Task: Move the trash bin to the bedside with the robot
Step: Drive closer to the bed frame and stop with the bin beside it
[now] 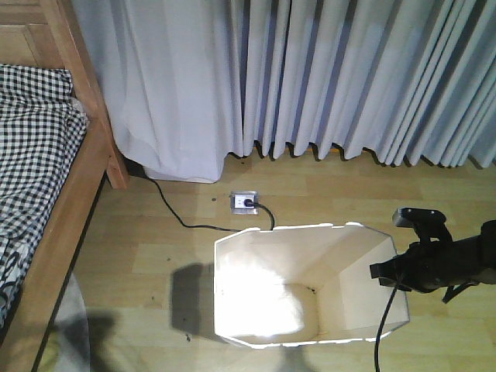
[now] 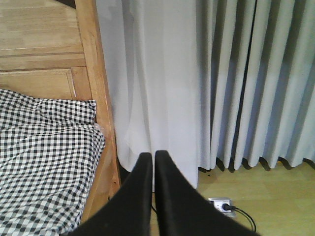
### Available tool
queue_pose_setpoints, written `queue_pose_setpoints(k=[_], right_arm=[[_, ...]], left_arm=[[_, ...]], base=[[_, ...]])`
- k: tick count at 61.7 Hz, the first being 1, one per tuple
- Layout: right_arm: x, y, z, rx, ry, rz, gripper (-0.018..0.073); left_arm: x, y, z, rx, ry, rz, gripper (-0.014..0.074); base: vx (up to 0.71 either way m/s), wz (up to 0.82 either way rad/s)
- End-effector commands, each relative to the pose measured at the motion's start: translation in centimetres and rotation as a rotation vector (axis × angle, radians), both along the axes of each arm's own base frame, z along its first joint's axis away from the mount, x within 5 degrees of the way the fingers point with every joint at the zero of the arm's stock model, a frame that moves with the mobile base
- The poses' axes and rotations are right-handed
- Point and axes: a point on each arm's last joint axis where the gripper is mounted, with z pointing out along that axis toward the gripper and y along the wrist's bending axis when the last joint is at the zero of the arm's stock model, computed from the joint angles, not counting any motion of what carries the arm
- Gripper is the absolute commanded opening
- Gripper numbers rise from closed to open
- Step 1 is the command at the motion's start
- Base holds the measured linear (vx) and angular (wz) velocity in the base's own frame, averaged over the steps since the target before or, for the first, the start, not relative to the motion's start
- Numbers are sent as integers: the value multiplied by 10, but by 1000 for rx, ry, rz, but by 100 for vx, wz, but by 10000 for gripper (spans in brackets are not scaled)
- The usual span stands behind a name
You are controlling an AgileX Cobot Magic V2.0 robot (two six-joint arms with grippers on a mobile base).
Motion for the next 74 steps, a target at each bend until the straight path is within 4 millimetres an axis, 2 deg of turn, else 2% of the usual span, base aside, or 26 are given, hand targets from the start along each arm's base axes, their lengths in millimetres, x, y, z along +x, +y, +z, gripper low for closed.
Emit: queue_pose_setpoints(k=[1, 74], right_arm=[[13, 12, 25, 182, -124, -3, -5], [13, 12, 25, 182, -124, -3, -5]], left_arm=[[0, 0, 1, -4, -63, -4, -6], [0, 0, 1, -4, -63, -4, -6]], base=[[14, 4], [14, 1]])
